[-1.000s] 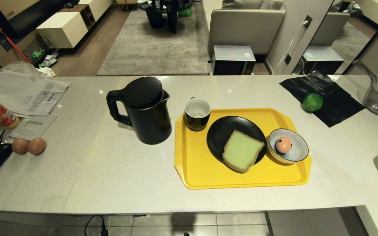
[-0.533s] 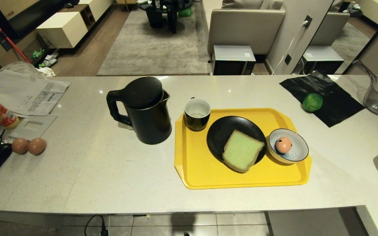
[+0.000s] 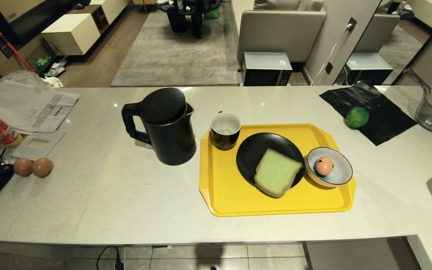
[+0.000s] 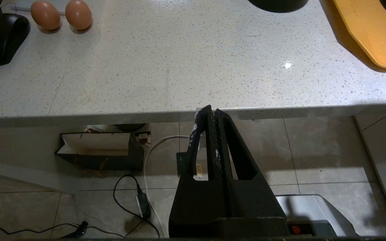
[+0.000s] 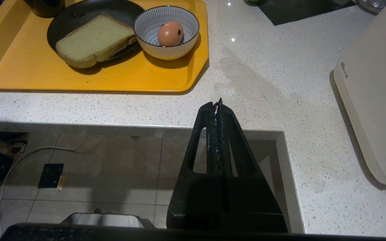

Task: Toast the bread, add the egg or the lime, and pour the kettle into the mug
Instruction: Pick up the kettle

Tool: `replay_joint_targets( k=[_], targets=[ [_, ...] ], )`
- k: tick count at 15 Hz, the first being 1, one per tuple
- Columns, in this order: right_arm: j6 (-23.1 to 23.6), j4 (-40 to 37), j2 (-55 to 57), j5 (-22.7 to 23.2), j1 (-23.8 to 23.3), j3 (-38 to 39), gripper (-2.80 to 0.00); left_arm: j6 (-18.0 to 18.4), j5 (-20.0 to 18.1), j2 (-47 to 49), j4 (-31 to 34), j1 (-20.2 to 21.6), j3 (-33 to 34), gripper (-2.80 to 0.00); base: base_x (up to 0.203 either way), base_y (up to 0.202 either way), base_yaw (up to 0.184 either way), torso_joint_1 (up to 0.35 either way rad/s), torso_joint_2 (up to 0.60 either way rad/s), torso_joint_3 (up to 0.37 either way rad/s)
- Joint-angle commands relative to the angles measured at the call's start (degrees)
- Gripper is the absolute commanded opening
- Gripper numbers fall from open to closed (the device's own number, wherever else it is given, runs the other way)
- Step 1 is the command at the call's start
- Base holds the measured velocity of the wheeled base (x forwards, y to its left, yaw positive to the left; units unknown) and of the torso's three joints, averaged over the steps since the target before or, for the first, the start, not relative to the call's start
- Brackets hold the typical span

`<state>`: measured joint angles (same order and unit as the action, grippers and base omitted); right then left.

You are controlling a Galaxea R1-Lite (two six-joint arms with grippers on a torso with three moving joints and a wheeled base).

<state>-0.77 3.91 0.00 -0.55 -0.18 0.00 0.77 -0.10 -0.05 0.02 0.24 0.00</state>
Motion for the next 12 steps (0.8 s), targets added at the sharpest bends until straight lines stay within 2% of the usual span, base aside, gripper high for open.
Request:
replay_joint_targets(
  k=[1, 4, 12],
  targets=[
    [0.0, 0.0, 0.1, 0.0, 0.0, 1.5, -2.80, -0.1, 0.0, 0.0, 0.0, 0.0, 0.0, -2.80, 0.000, 0.000, 0.000, 0.000, 0.00, 0.000],
    [0.0, 0.0, 0.1, 0.0, 0.0, 1.5, -2.80, 0.0, 0.0, 0.0, 0.1, 0.0, 0.0, -2.80, 0.000, 0.000, 0.000, 0.000, 0.00, 0.000],
    [-0.3, 0.0, 0.1, -0.2, 0.0, 1.5, -2.80, 0.0, 0.0, 0.0, 0.0, 0.0, 0.0, -2.80, 0.000, 0.000, 0.000, 0.085, -0.15, -0.072]
  ],
)
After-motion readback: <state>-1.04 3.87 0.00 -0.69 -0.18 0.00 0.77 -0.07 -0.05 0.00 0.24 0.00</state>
